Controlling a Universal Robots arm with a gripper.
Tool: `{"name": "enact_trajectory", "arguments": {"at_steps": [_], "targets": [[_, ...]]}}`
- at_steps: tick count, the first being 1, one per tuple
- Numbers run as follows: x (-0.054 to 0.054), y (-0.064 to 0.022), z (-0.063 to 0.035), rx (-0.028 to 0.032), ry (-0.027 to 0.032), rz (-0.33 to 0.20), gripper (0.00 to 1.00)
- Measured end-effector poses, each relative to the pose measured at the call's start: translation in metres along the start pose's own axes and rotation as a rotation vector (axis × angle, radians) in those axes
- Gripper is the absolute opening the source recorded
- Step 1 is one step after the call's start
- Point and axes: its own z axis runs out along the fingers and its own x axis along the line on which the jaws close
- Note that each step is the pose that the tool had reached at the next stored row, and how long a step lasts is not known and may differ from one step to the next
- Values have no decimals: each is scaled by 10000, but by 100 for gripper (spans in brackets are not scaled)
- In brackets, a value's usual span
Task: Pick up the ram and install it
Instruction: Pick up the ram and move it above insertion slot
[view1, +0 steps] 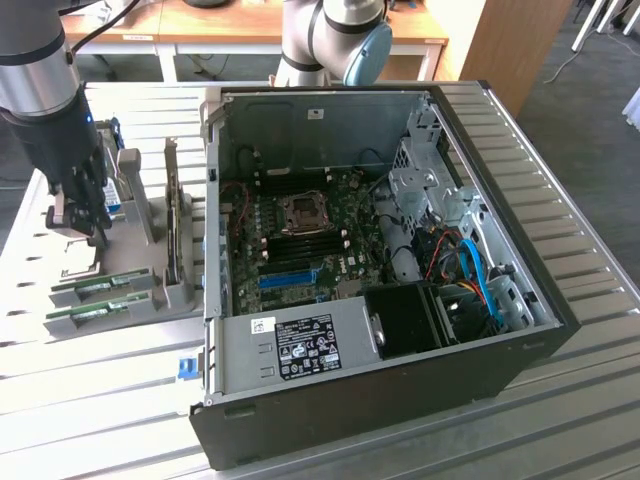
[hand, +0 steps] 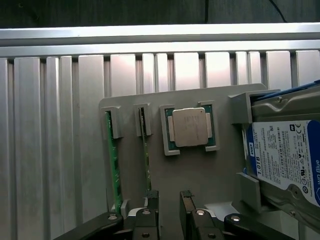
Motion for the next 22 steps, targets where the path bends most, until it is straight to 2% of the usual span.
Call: {"name": "enact_trajectory", "arguments": {"at_steps": [9, 22], "targets": [[26, -1, 0, -2, 4, -111, 31], [280, -16, -7, -5, -26, -111, 31]]}}
